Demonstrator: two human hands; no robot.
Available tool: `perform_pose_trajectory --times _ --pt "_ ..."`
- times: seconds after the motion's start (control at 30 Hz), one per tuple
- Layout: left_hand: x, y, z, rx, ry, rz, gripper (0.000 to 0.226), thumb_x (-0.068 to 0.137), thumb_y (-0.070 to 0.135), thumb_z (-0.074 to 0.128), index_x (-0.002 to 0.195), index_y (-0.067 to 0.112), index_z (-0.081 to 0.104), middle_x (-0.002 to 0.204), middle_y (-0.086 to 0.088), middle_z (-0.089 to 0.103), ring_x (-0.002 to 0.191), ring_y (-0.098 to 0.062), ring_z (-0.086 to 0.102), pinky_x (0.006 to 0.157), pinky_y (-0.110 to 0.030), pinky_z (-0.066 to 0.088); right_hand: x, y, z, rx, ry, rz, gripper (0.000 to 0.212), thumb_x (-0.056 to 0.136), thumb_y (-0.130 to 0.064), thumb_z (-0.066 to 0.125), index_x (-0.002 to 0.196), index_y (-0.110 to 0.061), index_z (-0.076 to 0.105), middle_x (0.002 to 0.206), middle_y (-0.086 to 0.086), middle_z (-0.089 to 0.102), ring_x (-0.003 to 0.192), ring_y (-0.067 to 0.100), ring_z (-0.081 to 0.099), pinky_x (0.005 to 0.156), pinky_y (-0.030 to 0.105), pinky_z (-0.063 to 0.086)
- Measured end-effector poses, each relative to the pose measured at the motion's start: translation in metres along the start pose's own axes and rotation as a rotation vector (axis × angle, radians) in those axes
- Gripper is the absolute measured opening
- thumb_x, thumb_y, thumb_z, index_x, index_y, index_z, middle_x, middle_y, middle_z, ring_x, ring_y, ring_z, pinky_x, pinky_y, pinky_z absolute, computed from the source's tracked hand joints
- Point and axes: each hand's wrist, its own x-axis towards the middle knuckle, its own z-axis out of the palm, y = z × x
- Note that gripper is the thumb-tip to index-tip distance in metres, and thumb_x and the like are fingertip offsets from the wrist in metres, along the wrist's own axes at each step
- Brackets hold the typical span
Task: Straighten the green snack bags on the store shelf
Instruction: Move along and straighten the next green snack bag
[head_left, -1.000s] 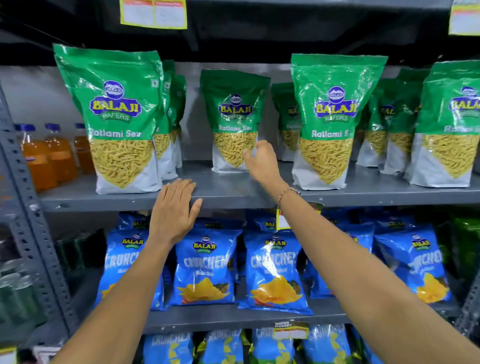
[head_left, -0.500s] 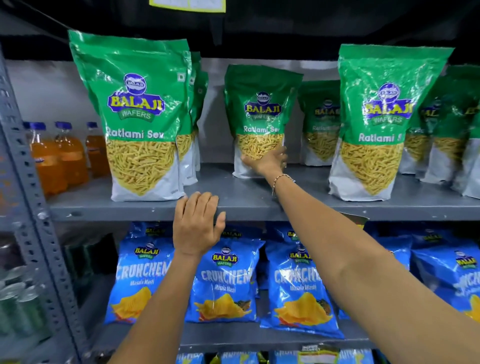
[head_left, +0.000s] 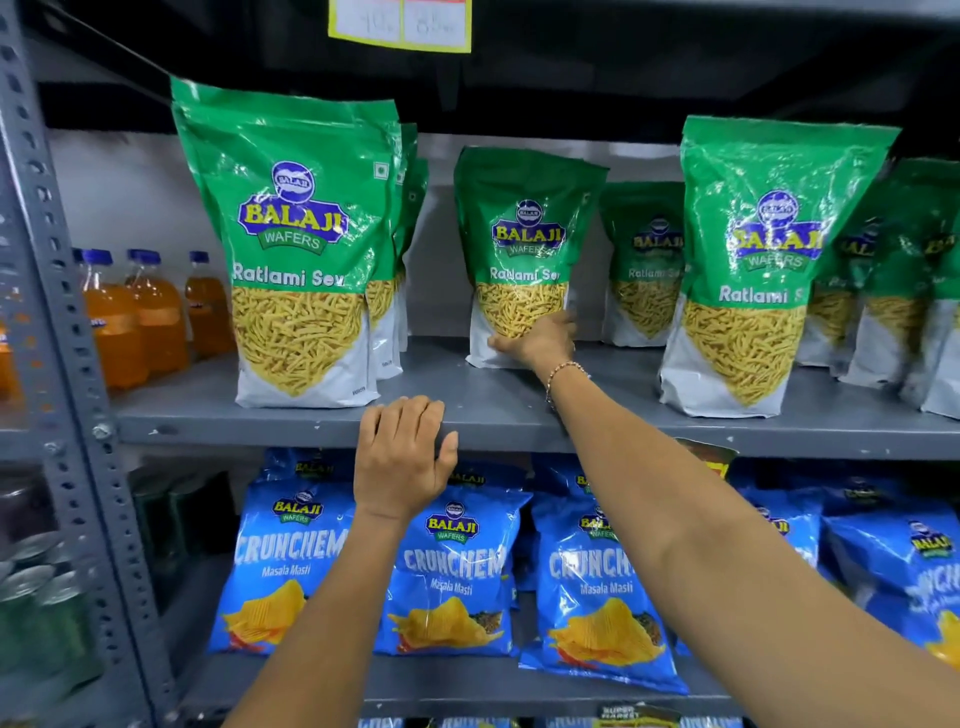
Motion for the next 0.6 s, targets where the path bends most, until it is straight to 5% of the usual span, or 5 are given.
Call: perform_pose_trajectory --times 0.6 --pt "0.011 0.007 -0.032 -0.073 -0.288 -0.088 0.039 0.096 0.033 0.039 0.109 0.003 0.060 0.108 -0.015 0.063 0.095 -0.034 0.056 0.089 -0.043 0.034 -0.076 -0.002 -0.039 0.017 0.061 -0.052 0.108 0.059 -0.046 0.085 0.138 -0.003 0.025 0.142 0.020 0.035 0.128 0.038 0.044 0.102 0.044 0.041"
